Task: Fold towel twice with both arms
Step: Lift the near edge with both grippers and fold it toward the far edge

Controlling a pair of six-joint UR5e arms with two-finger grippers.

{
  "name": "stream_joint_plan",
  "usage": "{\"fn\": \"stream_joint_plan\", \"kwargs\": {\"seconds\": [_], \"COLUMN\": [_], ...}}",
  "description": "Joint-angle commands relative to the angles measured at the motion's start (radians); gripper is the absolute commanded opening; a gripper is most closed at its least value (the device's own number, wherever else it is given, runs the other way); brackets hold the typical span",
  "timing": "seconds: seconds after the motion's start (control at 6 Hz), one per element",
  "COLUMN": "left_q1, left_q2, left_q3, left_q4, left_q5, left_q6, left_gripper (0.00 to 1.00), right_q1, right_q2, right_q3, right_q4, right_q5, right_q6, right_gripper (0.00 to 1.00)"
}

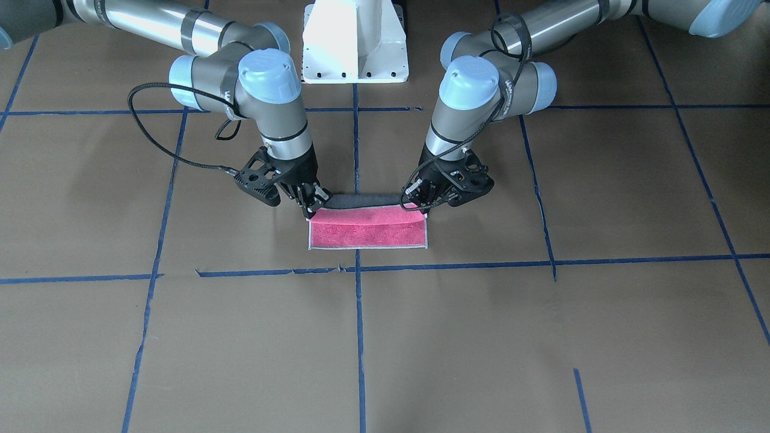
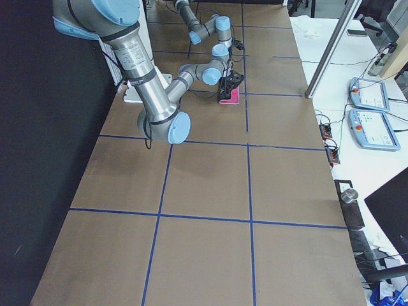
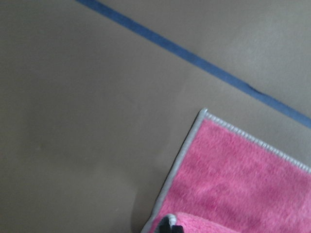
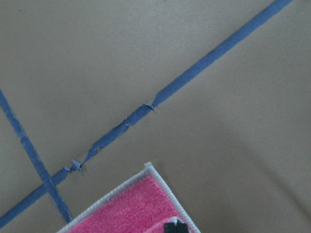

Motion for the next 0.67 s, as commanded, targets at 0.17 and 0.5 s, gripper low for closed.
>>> {"fn": "stream_joint_plan", "kwargs": {"seconds": [0.17,0.5], "left_q1": [-0.008,-0.015], "left_q2": [-0.018,-0.019], "left_q3": [0.045,0.045], "left_q4": [-0.037,-0.038], "left_q5": [0.000,0.000], "left_q6": [0.000,-0.014], "left_gripper": [0.00,0.08], "right_q1": [0.024,0.043], "right_q2": [0.022,0.066], "right_q3": [-0.032,-0.092], "right_q4": [0.029,0.029], "right_q5": [0.009,0.013], "right_q6": [-0.001,-0.004], "right_gripper": [0.01,0.04]}}
